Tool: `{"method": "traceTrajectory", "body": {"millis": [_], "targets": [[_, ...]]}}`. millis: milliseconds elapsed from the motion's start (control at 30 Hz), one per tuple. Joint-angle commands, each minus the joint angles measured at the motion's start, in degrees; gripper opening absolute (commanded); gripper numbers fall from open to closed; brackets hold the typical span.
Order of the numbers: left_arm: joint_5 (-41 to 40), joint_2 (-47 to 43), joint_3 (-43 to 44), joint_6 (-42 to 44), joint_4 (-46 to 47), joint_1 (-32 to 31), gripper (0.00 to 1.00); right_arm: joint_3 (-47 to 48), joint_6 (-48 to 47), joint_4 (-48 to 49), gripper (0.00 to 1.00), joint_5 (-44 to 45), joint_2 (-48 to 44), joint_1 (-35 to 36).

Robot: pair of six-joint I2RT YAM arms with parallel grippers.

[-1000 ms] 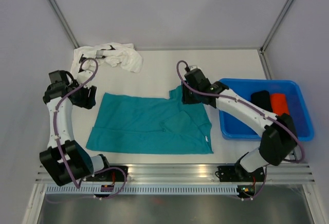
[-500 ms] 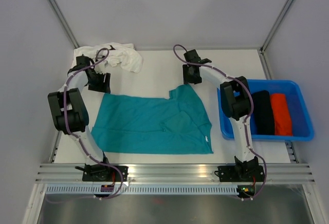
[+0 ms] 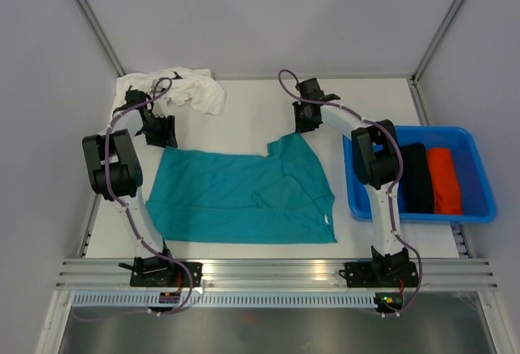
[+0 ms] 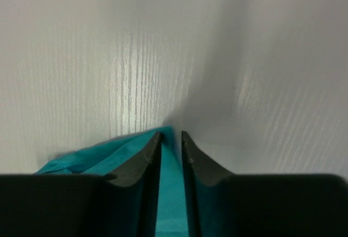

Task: Roll the t-shirts
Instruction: Fold the tshirt

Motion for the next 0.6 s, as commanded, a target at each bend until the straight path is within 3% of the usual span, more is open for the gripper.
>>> {"method": "traceTrajectory", "body": {"millis": [0, 300, 367, 400, 467, 567], "targets": [[2.59, 1.2, 0.51, -1.96, -0.33, 0.27, 0.52, -3.82, -0.94, 0.28, 0.22, -3.29, -1.18, 0.21], [4.61, -3.27, -3.01, 0.06, -2.27, 0.36, 0.44, -6.29, -1.64, 1.61, 0.01, -5.05, -5.31, 0.21], [5.14, -4.24, -3.27, 0.5, -2.88, 0.27, 0.41, -6.99, -1.73, 1.78, 0.0, -4.61, -6.45, 0.3], [5.14, -4.59, -3.36, 0.59, -2.97, 0.27, 0.42, -7.35, -1.73, 2.13, 0.0, -4.43, -6.89, 0.21], [4.71, -4.6, -3.19, 0.67, -3.23, 0.36, 0.58, -8.05, -1.73, 2.4, 0.0, -4.61, -7.51, 0.3], [3.91, -4.77, -2.31, 0.15, -3.15, 0.97, 0.61, -8.4, -1.55, 2.49, 0.01, -4.52, -7.34, 0.3]]}}
